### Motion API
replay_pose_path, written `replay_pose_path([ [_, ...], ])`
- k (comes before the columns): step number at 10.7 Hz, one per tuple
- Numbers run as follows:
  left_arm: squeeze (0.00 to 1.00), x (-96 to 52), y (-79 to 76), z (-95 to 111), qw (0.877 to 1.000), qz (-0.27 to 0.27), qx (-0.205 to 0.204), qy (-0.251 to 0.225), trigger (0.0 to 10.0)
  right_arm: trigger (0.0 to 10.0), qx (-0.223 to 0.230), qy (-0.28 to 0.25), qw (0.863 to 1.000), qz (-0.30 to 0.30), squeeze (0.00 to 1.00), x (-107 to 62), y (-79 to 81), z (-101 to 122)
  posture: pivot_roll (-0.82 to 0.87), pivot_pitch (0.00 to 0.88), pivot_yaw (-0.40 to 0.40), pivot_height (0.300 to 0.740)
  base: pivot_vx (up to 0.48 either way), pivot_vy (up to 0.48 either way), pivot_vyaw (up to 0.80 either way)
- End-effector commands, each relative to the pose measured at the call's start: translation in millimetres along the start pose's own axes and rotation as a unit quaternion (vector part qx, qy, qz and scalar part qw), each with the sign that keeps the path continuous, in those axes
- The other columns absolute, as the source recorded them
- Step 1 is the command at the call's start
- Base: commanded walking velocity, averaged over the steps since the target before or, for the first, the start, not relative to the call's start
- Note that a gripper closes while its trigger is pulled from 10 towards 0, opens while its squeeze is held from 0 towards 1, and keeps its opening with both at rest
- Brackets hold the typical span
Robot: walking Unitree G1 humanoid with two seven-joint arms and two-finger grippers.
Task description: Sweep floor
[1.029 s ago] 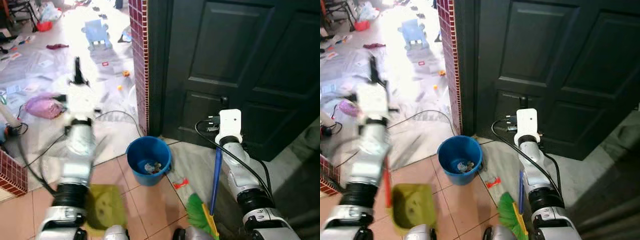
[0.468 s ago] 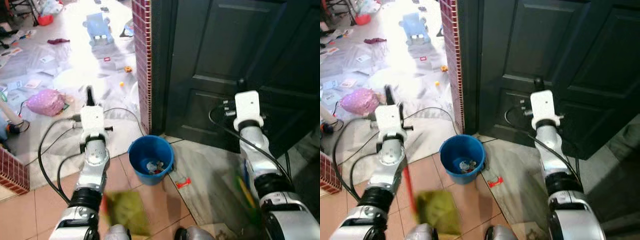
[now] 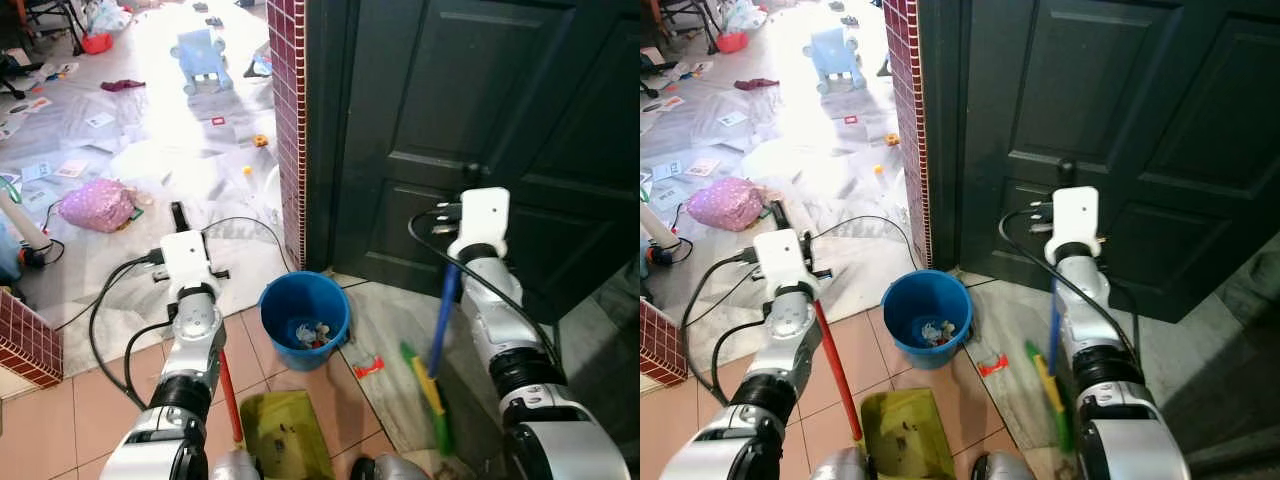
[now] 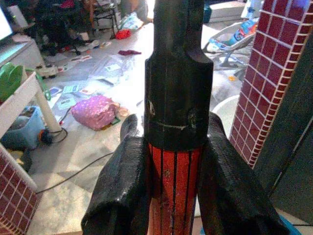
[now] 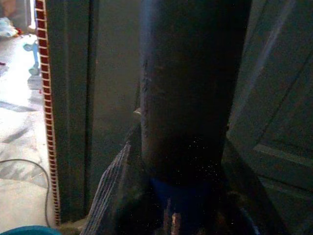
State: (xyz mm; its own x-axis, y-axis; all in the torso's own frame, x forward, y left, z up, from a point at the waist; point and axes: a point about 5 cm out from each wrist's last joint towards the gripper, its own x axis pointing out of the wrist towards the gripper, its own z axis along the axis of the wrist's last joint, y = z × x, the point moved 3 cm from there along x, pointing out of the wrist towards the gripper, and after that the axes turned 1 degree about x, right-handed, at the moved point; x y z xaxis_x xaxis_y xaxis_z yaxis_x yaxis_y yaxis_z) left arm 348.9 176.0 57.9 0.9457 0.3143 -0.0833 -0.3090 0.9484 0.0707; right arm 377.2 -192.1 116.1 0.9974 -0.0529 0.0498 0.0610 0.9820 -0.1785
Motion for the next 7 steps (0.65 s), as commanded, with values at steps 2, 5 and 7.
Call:
replay_pose_path([
  [2,0.0,3.7,-0.9,10,0.999,0.003,0.023,-0.037,10.0,10.0,0.052,-0.023,0.998,0.035,0.0,7.2,10.0,17,-0.09,0.0,0.005,0.74,0.0,0.0,0.0],
  [5,0.0,0.0,-7.7,12,0.998,0.004,0.021,-0.064,10.0,10.0,0.117,-0.013,0.984,0.133,0.0,2.4,38.2,18,-0.1,0.0,0.003,0.74,0.0,0.0,0.0],
  [7,0.0,-0.8,-10.9,11,0.998,-0.001,0.023,-0.062,10.0,10.0,0.114,0.02,0.972,0.203,0.0,-7.0,55.9,5,-0.1,0.0,-0.001,0.74,0.0,0.0,0.0],
])
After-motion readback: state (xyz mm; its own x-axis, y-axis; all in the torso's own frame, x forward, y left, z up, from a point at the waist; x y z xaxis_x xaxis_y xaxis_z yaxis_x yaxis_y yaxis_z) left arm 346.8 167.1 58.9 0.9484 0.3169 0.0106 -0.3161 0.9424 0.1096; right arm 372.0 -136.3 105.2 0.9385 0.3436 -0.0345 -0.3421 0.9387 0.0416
